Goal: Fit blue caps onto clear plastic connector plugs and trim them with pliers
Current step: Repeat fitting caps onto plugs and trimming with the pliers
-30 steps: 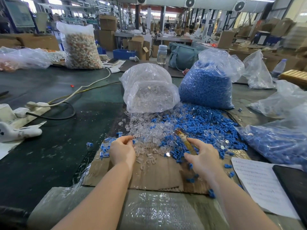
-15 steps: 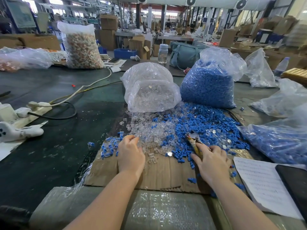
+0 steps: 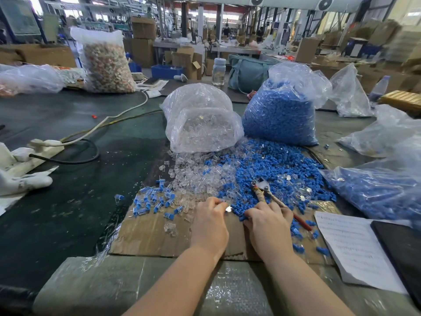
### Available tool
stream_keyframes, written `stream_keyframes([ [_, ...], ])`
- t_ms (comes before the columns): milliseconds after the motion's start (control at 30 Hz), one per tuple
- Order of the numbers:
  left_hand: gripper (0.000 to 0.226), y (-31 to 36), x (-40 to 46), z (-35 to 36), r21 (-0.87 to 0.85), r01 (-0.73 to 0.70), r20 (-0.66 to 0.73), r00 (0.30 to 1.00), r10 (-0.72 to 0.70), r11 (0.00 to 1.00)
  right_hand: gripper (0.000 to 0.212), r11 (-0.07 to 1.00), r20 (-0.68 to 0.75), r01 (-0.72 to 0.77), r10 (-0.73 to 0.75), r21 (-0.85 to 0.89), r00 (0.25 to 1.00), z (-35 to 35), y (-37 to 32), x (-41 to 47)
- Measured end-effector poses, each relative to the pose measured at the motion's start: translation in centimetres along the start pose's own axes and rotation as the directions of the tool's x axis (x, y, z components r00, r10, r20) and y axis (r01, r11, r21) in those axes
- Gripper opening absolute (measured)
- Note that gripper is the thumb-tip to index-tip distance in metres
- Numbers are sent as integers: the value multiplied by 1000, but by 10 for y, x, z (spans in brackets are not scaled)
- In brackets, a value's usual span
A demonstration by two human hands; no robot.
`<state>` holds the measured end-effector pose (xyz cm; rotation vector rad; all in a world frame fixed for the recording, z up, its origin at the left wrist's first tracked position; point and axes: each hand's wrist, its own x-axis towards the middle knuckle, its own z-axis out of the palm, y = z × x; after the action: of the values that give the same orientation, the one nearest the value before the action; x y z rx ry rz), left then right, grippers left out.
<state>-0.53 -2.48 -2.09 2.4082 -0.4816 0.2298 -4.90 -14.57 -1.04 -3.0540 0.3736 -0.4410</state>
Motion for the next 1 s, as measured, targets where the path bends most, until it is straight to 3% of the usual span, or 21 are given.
stream_keyframes([
  [133,51,0,6,2,116,-11,73,997,2,993,19,1000,25,-10,10,-7,1000,2,-3,1],
  [400,27,-4,9,-1,46,23,-33,999,-21,999,12,998,-51,-25,28,52,998,6,-12,-4],
  [467,32,-6,10,-3,120,50,-67,997,-42,992,15,997,-72,-22,28,76,997,8,-16,-7],
  [633,44,-10,13,-4,220,60,-3,998,-61,974,13,991,-113,7,8,132,994,8,-28,-12],
  [767,32,-17,15,-5,178,48,-32,999,-43,983,32,984,-222,25,15,174,975,12,-28,-15],
  [1000,20,-18,15,-11,119,60,-84,995,-51,991,23,967,-284,40,34,251,958,16,-24,-18],
])
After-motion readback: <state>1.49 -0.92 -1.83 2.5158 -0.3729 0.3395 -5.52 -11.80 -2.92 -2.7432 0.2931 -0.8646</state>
